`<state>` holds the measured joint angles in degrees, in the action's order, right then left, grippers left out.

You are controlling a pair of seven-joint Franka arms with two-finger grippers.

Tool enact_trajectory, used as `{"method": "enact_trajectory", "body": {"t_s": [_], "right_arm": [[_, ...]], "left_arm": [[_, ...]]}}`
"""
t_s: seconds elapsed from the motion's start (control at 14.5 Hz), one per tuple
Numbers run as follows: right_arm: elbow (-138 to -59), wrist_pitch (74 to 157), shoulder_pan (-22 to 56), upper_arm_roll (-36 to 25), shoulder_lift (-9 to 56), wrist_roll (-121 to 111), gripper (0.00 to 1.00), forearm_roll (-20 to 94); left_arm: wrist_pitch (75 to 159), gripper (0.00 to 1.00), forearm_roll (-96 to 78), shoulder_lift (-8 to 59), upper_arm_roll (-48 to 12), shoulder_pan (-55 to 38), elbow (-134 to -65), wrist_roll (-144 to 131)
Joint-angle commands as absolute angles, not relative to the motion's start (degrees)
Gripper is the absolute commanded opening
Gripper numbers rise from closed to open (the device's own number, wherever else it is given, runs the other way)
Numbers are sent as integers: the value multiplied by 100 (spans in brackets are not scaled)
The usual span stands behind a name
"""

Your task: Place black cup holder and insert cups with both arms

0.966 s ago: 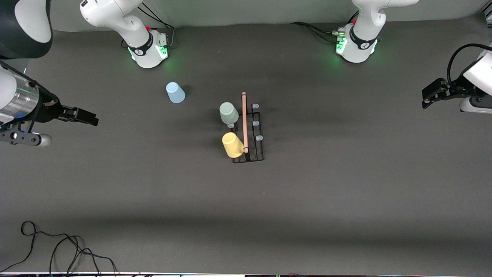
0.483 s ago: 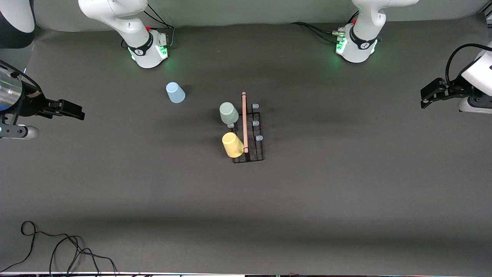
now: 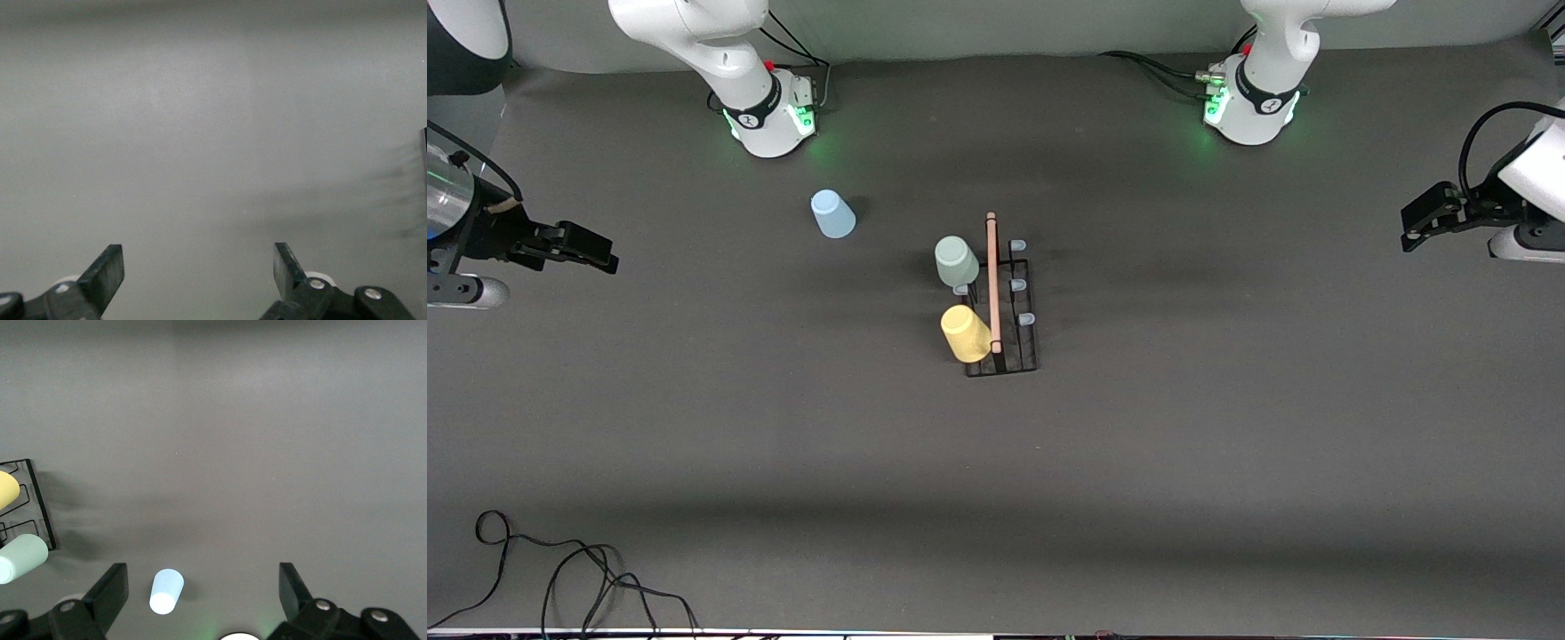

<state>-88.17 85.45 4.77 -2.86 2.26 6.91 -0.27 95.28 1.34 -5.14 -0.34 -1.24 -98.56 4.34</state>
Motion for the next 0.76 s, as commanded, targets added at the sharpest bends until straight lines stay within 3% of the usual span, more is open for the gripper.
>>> {"method": "enact_trajectory", "body": {"t_s": [0.0, 0.69], "right_arm": [[-8886, 8657, 369, -176, 53, 668, 100, -88], [-8877, 8745, 316, -176, 53, 589, 100, 158]], "left_arm": [[9571, 99, 105, -536, -26, -123, -9879, 343], [9598, 97, 132, -501, -44, -149, -9870, 255]]}}
